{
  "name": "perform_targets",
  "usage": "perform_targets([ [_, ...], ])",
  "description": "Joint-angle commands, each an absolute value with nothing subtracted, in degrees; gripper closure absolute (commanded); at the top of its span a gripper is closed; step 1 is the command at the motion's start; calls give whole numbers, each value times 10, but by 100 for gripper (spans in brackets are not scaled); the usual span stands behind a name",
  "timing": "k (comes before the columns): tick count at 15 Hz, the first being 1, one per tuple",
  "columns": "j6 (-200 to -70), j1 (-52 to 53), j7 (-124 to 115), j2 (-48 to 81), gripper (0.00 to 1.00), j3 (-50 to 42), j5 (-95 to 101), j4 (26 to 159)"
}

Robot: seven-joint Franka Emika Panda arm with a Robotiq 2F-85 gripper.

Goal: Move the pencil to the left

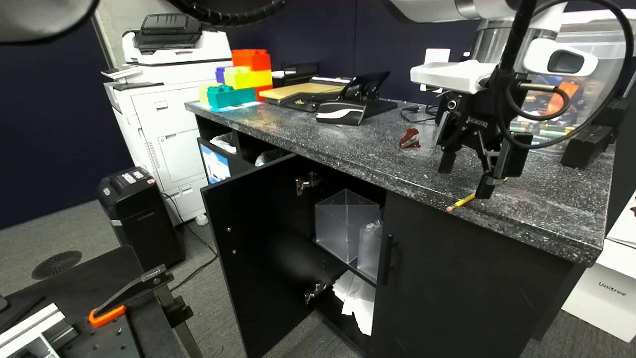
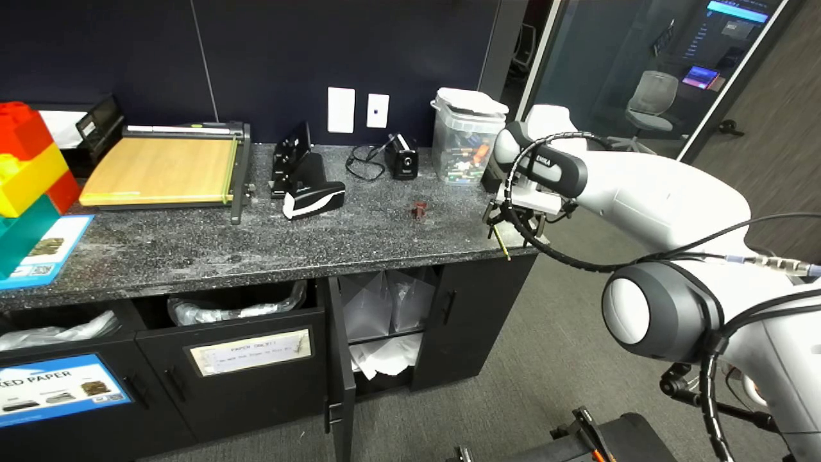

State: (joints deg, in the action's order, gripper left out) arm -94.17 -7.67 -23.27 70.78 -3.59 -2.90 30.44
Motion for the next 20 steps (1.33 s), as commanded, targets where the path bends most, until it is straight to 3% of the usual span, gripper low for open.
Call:
perform_targets([
  [1, -964, -80, -257, 735, 0, -34, -35, 268],
  [8, -994, -75, -276, 752, 1, -36, -31, 269],
  [9, -997, -75, -278, 753, 6, -36, -31, 269],
  [10, -997, -75, -281, 755, 25, -36, -31, 269],
  [12, -999, -75, -284, 757, 34, -35, -31, 269],
  [20, -980, -82, -303, 750, 94, -35, -34, 271],
])
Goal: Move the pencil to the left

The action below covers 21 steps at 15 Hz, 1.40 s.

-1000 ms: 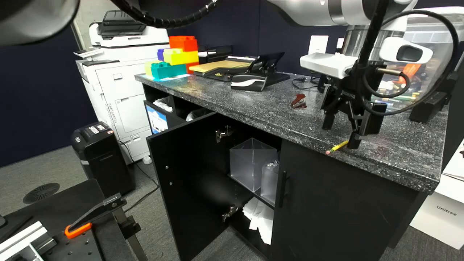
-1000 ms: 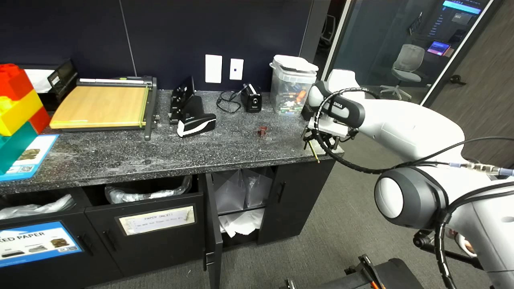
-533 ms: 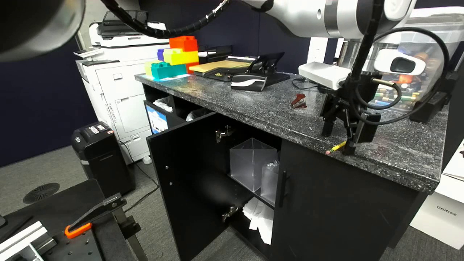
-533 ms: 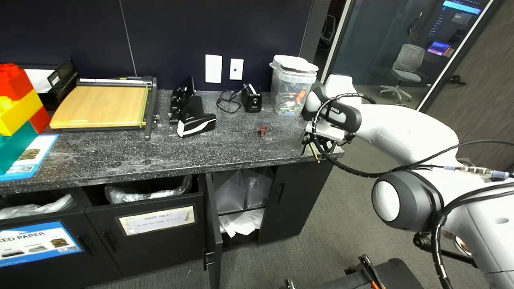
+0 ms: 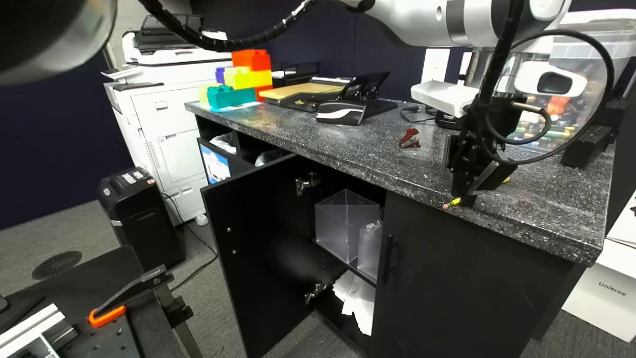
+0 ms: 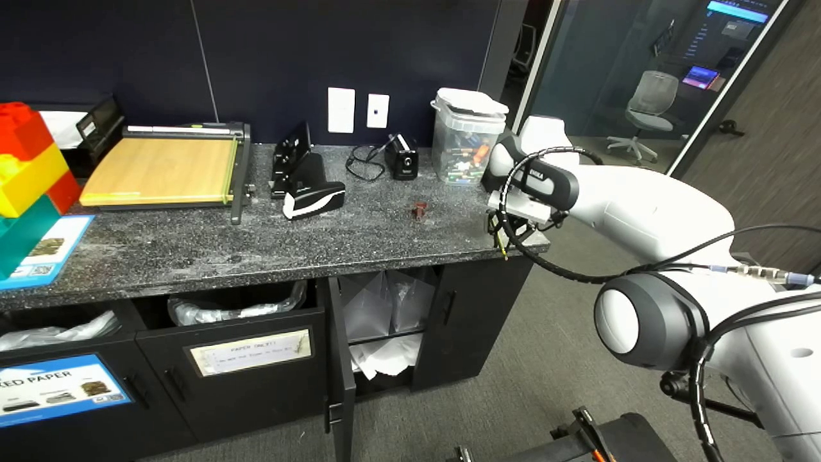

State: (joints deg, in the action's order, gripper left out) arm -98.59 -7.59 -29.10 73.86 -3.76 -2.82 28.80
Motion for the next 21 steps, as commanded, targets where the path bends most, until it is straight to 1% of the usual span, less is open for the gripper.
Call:
perform_targets([
  [1, -975, -84, -304, 748, 99, -33, -35, 271],
  [2, -966, -87, -301, 746, 100, -30, -38, 272],
  [4, -960, -88, -289, 741, 97, -26, -39, 271],
  [9, -962, -72, -230, 723, 97, -8, -38, 265],
  [10, -937, -66, -221, 747, 97, -6, -41, 209],
  [11, -932, -59, -211, 744, 97, -1, -41, 203],
  [12, -955, -48, -198, 705, 97, 5, -41, 256],
  [21, -952, 79, -143, 658, 97, 18, -23, 257],
])
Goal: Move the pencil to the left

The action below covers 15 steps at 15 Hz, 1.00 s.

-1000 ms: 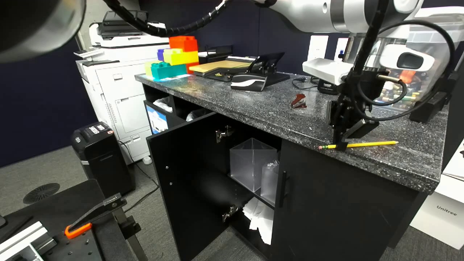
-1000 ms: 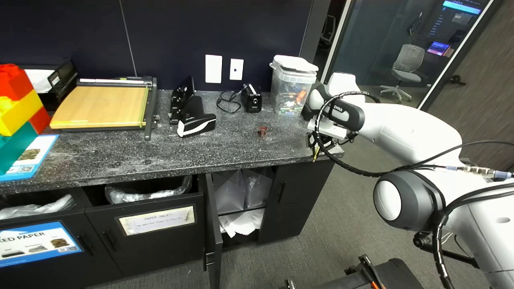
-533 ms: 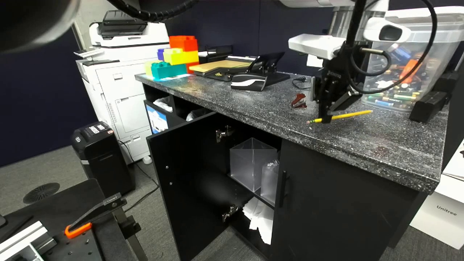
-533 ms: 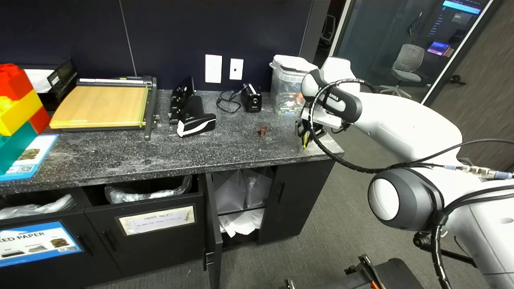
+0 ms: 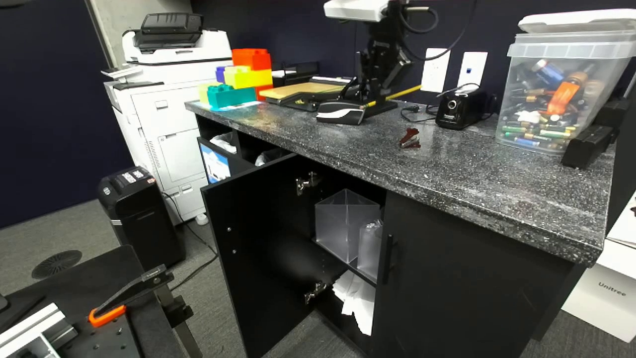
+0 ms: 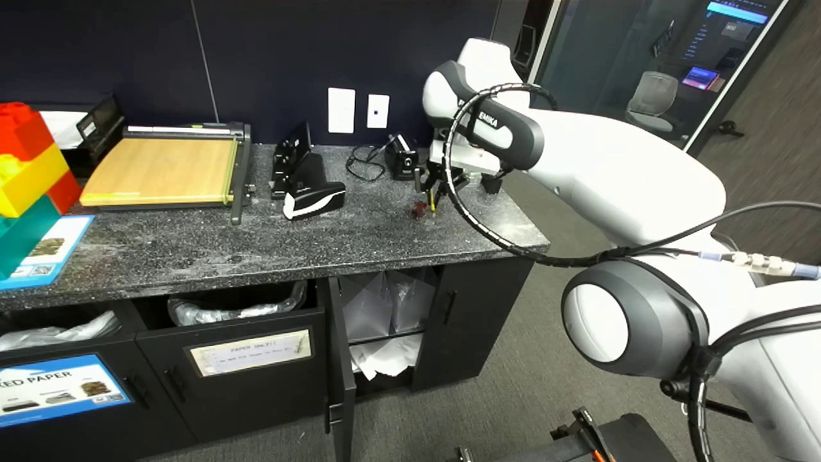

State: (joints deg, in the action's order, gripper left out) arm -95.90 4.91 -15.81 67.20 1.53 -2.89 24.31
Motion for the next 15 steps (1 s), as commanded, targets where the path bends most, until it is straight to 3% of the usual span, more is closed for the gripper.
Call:
perform_targets([
  [1, -953, 93, -141, 661, 97, 16, -19, 258],
  [8, -948, 154, -148, 708, 97, 9, 2, 233],
  [15, -949, 149, -154, 725, 97, 16, -5, 249],
])
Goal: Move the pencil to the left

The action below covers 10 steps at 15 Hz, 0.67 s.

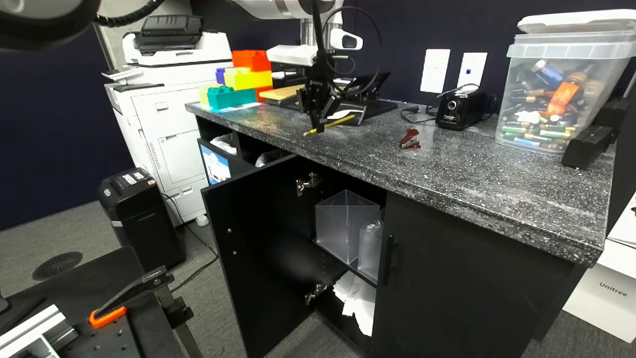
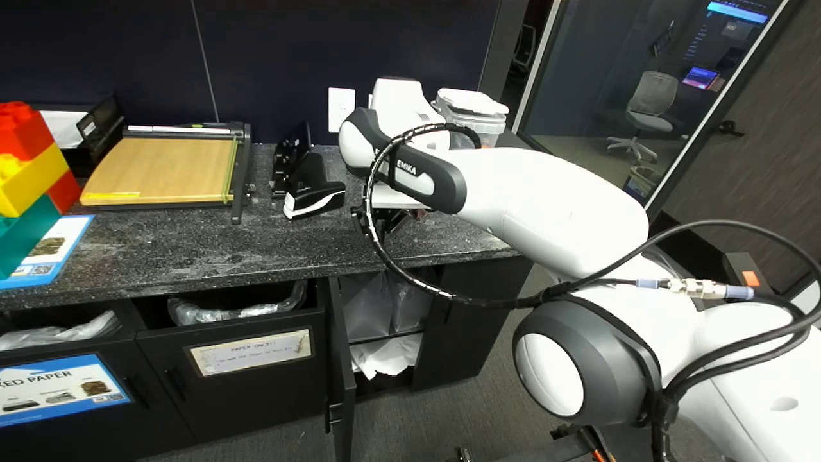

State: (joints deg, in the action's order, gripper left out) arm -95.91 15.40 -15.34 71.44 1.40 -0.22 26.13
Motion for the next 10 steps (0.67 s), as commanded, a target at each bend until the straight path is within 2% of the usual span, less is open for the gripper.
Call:
perform_targets([
  [1, -945, 147, -153, 727, 97, 16, -6, 250],
  [9, -928, 137, -154, 757, 97, 16, -7, 244],
  [10, -929, 137, -155, 759, 85, 16, -6, 244],
])
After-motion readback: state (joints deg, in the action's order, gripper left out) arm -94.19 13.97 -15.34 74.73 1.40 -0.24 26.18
